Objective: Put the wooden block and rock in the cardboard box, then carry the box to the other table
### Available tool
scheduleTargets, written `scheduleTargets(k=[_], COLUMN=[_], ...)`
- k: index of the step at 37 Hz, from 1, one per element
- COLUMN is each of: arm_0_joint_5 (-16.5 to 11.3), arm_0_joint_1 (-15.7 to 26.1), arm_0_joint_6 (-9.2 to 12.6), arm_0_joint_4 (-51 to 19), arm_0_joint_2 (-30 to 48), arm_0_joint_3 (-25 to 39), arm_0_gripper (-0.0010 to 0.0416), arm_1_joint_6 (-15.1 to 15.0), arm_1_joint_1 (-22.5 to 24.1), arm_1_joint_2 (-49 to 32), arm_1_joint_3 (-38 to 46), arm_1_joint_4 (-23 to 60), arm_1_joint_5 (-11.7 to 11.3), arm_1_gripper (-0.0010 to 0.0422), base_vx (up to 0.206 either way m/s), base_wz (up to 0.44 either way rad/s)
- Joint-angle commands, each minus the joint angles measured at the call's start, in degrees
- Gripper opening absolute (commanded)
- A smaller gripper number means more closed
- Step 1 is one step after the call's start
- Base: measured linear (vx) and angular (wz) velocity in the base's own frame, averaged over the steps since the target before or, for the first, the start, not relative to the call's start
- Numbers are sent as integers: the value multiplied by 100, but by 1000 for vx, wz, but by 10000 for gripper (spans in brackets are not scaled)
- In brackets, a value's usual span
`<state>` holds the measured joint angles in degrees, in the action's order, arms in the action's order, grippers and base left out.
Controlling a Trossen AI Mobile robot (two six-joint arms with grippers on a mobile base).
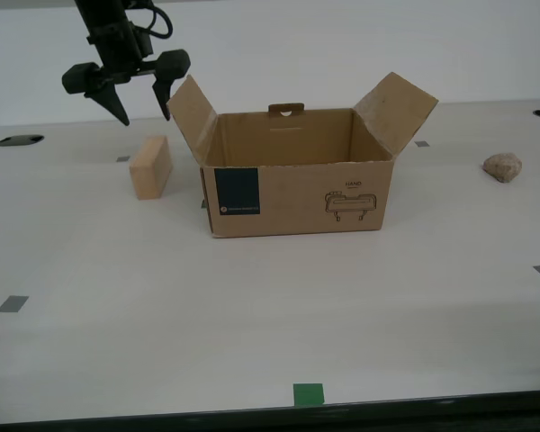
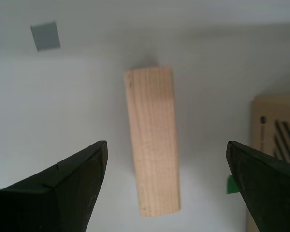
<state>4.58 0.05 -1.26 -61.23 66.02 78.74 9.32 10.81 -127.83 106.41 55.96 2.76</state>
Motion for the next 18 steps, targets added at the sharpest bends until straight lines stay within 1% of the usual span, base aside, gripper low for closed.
scheduleTargets(k=[1, 6, 13, 18], arm_0_joint_5=[31, 31, 35, 46], arm_0_joint_1=[-2, -2, -26, -151], arm_0_joint_6=[15, 31, 37, 15], arm_0_joint_4=[24, 170, 457, 780], arm_0_joint_2=[28, 114, 424, 592], arm_0_joint_3=[-4, -98, -223, -208], arm_0_gripper=[394, 391, 383, 381], arm_1_joint_6=[-9, -17, -24, -42], arm_1_joint_1=[4, 11, 17, 17], arm_1_joint_2=[-122, -210, -223, -223], arm_1_joint_3=[-59, -79, -85, -87], arm_1_joint_4=[66, 33, 35, 44], arm_1_joint_5=[-70, -70, -79, -81], arm_1_gripper=[334, 334, 334, 334], base_vx=[0, 0, 0, 0], base_wz=[0, 0, 0, 0])
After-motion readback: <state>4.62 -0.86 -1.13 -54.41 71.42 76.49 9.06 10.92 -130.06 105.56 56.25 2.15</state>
